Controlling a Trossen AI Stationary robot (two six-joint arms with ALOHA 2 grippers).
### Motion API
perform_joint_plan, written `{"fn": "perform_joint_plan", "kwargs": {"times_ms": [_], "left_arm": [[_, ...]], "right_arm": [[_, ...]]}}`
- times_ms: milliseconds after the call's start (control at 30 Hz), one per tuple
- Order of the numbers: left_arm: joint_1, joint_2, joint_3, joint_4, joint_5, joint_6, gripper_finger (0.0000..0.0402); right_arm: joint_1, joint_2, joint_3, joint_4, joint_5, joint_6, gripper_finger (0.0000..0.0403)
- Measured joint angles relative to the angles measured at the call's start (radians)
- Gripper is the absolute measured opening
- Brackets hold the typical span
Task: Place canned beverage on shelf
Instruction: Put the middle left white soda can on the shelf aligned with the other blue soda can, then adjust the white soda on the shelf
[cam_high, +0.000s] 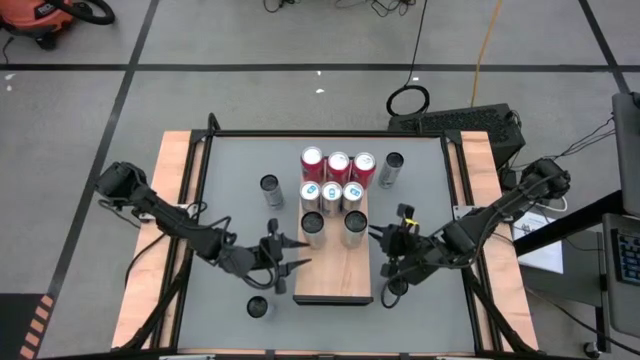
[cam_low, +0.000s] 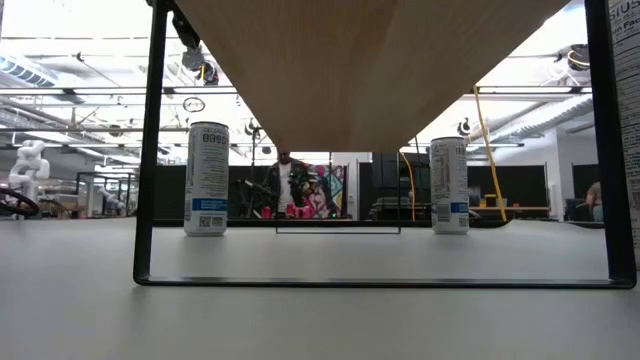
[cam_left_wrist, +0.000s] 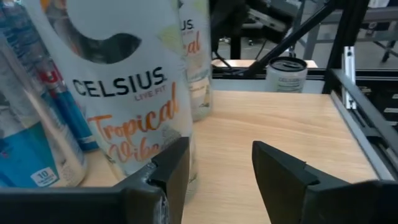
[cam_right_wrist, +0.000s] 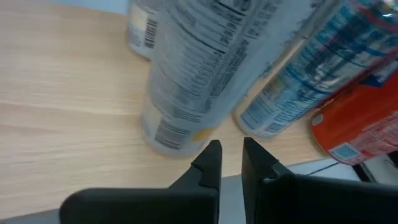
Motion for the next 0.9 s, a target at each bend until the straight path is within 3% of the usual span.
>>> {"fn": "perform_joint_plan", "kwargs": {"times_ms": [433,900], "left_arm": [[0.036,0.000,0.000,-0.019,0.000,0.002,0.0170],[-0.030,-0.015,0.000,-0.045,-0.002,0.026,0.0170]], "right_arm": [[-0.007,0.000,0.000,0.014,-0.058,-0.018,0.0000],[-0.012,0.000,-0.001,0.103,-0.091,-0.066,0.0000]]}}
